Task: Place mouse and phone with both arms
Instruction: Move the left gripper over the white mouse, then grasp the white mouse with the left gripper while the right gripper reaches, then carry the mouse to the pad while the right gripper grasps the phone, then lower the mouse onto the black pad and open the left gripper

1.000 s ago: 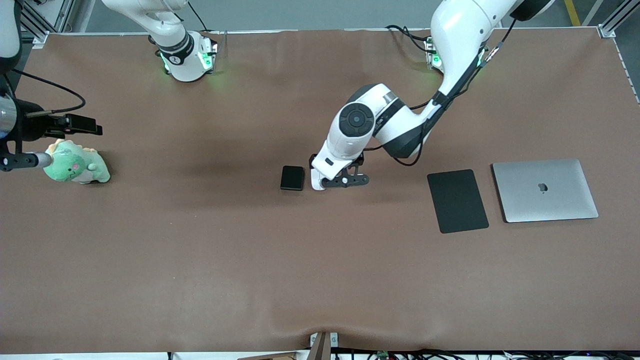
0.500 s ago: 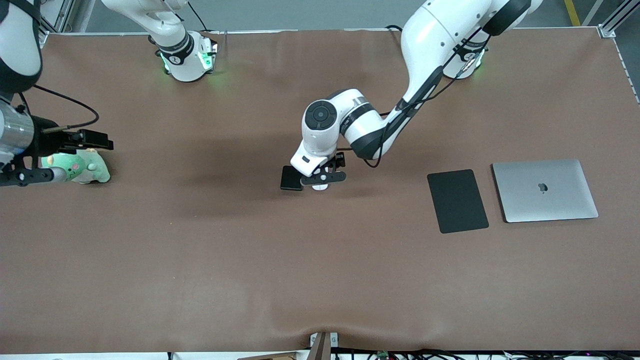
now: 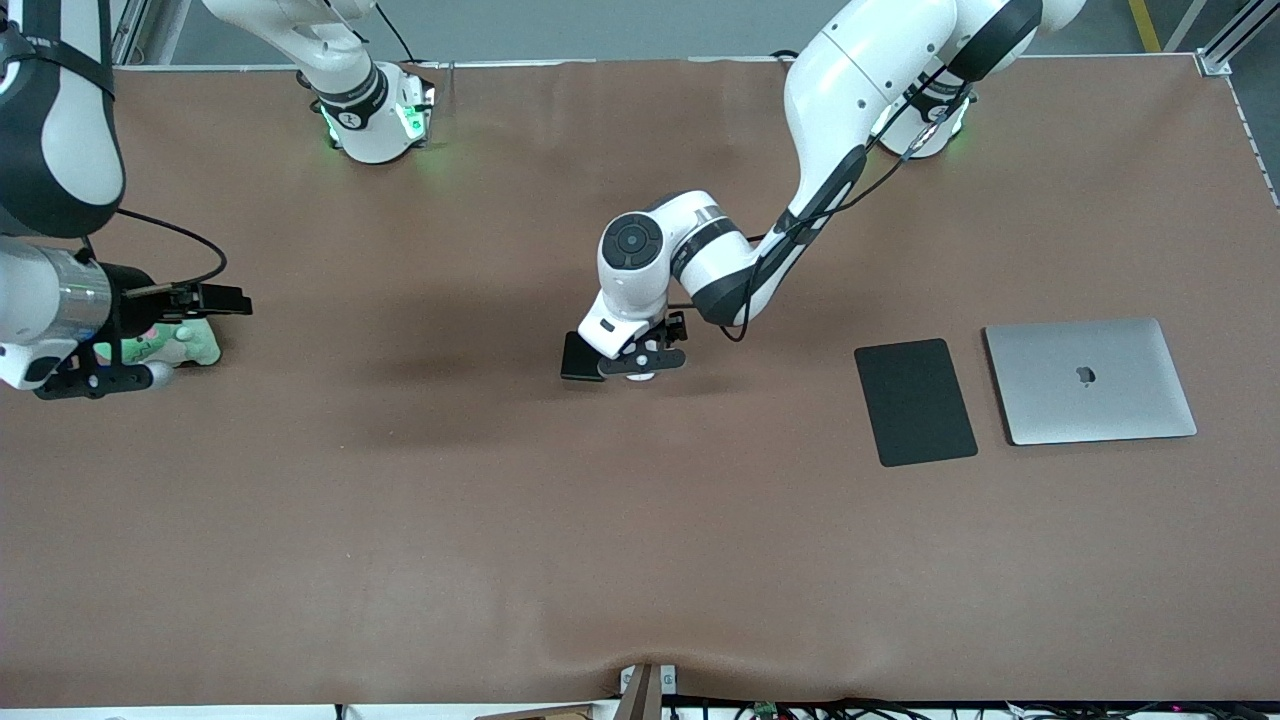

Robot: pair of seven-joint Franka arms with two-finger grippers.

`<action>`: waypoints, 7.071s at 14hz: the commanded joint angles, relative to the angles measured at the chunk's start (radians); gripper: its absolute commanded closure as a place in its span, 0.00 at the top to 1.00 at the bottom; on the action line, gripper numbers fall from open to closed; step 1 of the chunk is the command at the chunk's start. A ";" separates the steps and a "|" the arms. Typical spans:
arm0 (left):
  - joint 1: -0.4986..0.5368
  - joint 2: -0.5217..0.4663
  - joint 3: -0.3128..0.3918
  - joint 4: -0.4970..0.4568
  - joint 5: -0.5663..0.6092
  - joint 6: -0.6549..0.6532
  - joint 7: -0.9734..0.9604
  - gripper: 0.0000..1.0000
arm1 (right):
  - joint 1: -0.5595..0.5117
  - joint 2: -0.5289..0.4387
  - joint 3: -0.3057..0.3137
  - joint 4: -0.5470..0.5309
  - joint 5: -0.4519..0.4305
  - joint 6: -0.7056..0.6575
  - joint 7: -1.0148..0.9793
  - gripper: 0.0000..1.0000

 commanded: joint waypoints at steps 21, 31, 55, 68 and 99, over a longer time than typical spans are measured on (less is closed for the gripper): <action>-0.019 0.056 0.009 0.022 0.072 0.004 -0.006 1.00 | 0.152 0.010 0.003 -0.007 0.114 -0.013 0.249 1.00; -0.031 0.090 0.009 0.027 0.075 0.004 -0.013 0.57 | 0.203 0.016 0.003 -0.014 0.148 0.048 0.373 1.00; 0.344 -0.382 -0.005 -0.057 -0.045 -0.393 0.232 0.00 | 0.522 0.193 0.002 -0.153 0.134 0.574 0.750 1.00; 0.594 -0.432 -0.003 -0.217 -0.042 -0.385 0.480 0.00 | 0.619 0.343 -0.003 -0.154 0.099 0.760 0.786 1.00; 0.782 -0.283 0.001 -0.579 0.084 0.216 0.632 0.00 | 0.715 0.400 0.000 -0.310 0.071 1.022 0.830 1.00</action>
